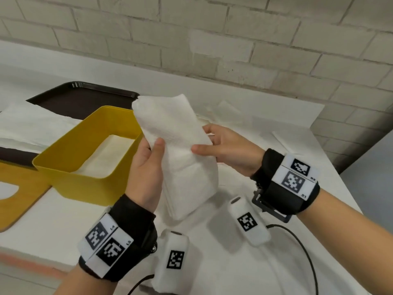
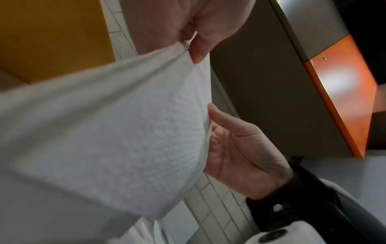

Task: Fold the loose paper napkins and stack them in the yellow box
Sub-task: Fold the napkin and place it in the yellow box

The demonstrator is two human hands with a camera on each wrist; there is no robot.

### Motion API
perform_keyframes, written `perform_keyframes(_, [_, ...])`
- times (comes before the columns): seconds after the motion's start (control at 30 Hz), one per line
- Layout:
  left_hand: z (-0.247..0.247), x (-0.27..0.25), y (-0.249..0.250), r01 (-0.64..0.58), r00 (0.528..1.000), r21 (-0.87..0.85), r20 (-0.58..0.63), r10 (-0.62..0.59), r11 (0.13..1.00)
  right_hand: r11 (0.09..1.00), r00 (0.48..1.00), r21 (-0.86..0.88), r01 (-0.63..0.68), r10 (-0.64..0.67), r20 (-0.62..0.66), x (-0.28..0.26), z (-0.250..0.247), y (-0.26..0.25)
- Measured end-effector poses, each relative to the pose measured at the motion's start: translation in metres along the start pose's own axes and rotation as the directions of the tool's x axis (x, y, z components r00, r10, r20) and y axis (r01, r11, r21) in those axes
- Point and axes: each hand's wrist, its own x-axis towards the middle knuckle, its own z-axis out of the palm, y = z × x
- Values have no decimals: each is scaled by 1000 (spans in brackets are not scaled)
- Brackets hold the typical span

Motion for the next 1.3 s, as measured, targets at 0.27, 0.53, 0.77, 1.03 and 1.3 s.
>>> perform_keyframes(0.27, [-15,2,13,-158,979,239,-88,183,958,785,944,-548,289,-328,29,-16,-20,-21])
perform_keyframes(0.53, [-32,-24,15,-22,997,534,73,-20,845,396,949,-862,316,-123,291,-29,6,-23])
perform_keyframes(0.77, [-53,-35,-18,198,980,498,-123,-157,845,351,949,-898,264,72,307,-23,35,9])
perform_keyframes(1.03, [-47,-28,-20,241,969,408,-149,-196,881,290,967,-923,254,-114,230,-17,35,10])
perform_keyframes(1.3, [-43,-27,-25,325,946,375,-144,-292,868,244,967,-942,231,47,250,-21,41,19])
